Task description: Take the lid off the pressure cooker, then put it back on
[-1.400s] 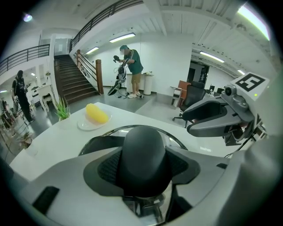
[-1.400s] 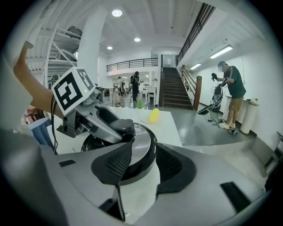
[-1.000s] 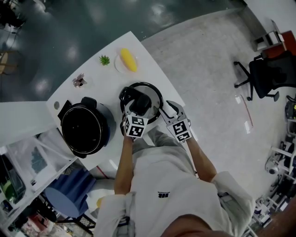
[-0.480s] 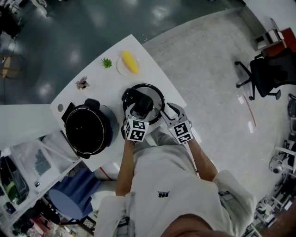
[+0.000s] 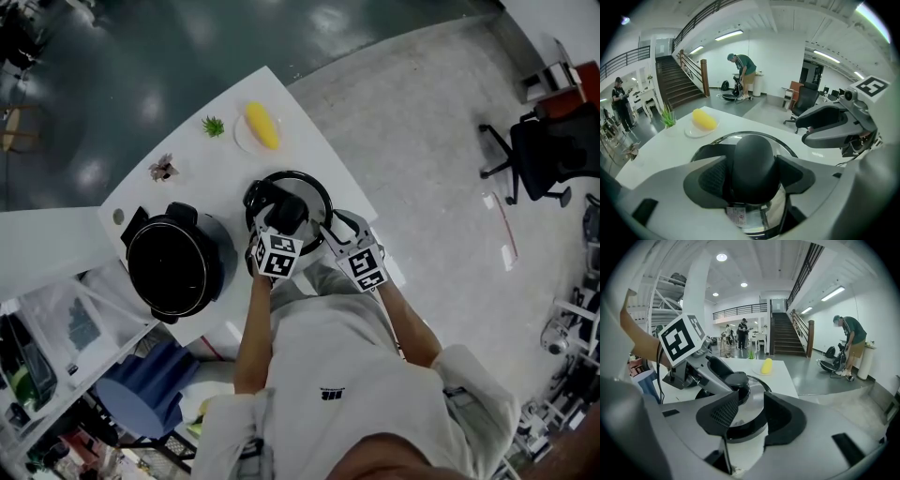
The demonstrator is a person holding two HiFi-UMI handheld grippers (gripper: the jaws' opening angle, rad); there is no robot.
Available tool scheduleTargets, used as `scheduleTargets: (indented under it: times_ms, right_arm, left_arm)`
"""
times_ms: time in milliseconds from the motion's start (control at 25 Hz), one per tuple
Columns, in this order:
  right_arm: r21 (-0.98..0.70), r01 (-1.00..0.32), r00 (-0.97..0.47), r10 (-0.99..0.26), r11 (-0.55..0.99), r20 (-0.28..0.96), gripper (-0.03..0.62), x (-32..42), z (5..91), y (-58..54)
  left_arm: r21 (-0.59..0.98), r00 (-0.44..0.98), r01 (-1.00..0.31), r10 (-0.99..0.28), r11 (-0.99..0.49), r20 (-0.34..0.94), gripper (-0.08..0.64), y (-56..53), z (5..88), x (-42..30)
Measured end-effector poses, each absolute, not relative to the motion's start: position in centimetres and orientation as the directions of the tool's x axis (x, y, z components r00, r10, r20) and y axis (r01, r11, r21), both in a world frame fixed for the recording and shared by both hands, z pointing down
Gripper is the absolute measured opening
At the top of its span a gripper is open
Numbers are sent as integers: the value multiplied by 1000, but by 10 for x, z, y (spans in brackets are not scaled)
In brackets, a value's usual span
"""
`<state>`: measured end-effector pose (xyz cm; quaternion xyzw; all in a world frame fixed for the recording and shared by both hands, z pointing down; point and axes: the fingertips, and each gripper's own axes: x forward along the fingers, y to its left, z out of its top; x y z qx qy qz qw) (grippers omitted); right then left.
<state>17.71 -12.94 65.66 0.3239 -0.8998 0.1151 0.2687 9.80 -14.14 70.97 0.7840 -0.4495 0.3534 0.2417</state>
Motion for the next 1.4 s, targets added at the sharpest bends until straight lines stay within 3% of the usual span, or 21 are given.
scheduleTargets:
  times_ms: [360,440,1000,1400]
  right_arm:
    - [-57,-624,-666,-492,779,561,166,177,663,-143]
    - [-60,-623,-667,-490,780,561,166,178,664,-144]
    - [-40,-629,-662,-508,776,551,166,174,653,-145]
    - [-15,-630,-670,-533,777,518,166,170,620,-143]
  left_arm:
    - [78,347,-879,-520,-470,781,333,-150,721,100]
    - [81,353,-874,-512,-479,783,288,-149,720,103]
    - [98,357,-874,-492,-476,794,287,-145,717,104]
    - [84,374,-859,-508,-504,776,287,-147,669,98]
